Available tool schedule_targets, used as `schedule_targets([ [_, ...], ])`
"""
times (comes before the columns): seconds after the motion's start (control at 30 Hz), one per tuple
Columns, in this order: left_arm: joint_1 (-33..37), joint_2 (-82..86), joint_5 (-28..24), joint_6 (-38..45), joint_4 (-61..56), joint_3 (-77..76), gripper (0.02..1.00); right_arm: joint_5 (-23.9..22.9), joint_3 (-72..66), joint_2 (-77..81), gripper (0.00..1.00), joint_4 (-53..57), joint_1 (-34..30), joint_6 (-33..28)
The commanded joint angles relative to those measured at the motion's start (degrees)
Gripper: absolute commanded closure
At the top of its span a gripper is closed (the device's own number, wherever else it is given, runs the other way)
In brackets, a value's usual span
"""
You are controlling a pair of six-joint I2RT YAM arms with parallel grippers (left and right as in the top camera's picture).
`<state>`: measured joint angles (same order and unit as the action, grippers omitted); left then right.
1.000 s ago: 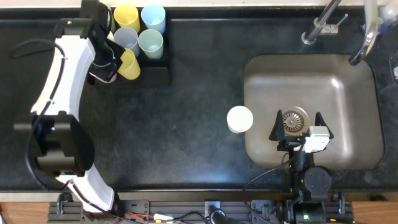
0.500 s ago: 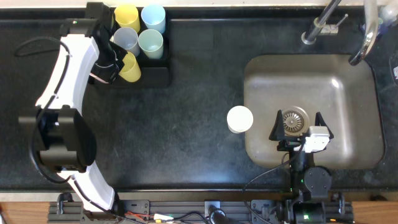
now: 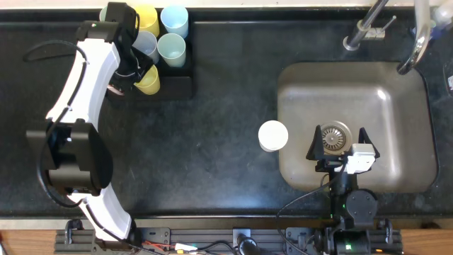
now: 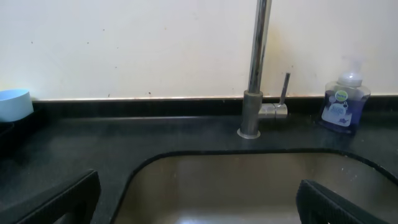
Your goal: Store Cups
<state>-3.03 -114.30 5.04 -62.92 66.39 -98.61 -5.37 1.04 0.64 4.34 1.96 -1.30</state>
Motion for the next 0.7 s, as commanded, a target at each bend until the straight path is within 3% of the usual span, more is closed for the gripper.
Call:
schedule_targets([
  [0.03, -0.20, 1.79, 0.39, -0.17, 0.11, 0.07, 0.020, -0.02, -0.76, -0.44, 0.005, -0.26, -0.07, 0.02],
  [0.23, -0.22, 14.03, 0.44, 2.36, 0.17, 0.07, 0.020, -0.02, -0.76, -0.44, 0.003, -0.26, -0.07, 0.02],
  [0.37, -0.24, 25.29, 1.16, 13.46, 2.49, 0.11, 0.020, -0.02, -0.76, -0.44, 0.003, -0.26, -0.07, 0.02],
  [0.43, -0.44, 31.50, 1.20, 23.61, 4.79, 1.81, 0.020, -0.02, -0.76, -0.44, 0.003, -0.26, -0.07, 0.02],
  [0.53, -0.98, 43.01, 1.07, 38.34, 5.66, 12.15, 0.020, -0.02, -0.79, -0.44, 0.003, -0.26, -0.07, 0.02],
  [0.63, -0.96, 56.00, 1.14, 45.90, 1.22, 29.55, 0.020, -0.02, -0.76, -0.44, 0.003, -0.26, -0.07, 0.02],
  [0.7, -0.96, 66.29, 1.03, 50.12, -7.69, 44.17, 0.020, -0.02, -0.76, -0.44, 0.003, -0.26, -0.07, 0.02],
])
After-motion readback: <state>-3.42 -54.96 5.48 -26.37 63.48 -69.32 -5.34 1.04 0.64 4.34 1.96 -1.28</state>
